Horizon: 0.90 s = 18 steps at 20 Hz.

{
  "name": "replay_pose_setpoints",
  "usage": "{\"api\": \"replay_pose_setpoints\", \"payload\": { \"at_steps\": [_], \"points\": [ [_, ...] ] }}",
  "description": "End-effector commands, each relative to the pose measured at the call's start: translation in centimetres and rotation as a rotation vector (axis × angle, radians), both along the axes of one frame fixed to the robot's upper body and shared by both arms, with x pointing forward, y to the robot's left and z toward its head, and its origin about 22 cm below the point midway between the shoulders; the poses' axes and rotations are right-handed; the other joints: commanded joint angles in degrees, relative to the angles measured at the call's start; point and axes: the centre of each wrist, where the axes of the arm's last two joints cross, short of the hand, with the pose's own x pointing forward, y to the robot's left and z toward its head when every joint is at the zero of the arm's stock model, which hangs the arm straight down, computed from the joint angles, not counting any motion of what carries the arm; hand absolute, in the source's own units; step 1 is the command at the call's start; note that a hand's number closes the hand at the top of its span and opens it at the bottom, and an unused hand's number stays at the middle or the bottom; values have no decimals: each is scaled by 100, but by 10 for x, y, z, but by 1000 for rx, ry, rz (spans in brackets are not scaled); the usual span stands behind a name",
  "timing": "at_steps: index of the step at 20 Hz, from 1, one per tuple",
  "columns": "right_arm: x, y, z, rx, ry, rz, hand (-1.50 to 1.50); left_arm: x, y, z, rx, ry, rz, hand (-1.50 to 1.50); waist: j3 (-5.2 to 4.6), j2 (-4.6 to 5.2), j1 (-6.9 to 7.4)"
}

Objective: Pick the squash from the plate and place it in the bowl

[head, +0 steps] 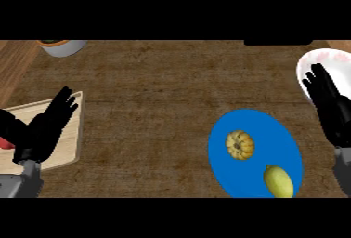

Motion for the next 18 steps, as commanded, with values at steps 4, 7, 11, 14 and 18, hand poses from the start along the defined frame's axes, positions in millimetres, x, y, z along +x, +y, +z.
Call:
{"api": "replay_pose_setpoints", "payload": {
  "at_steps": [4,7,11,14,18],
  "points": [
    [14,74,14,-227,160,656,150,22,-15,48,189,-237,-69,0,-196,133,650],
    [30,55,96,-736,-103,626,150,24,-20,50,212,-256,-89,0,-292,-122,744],
    [61,76,73,-544,9,970,-150,34,-40,55,268,-331,-43,0,-186,182,447],
    [66,85,101,-648,-38,1183,-150,38,-50,58,281,-329,-33,0,-188,136,309],
    [80,93,142,-869,-70,1278,-150,34,-53,45,326,-329,0,0,-195,116,267]
  ]
}}
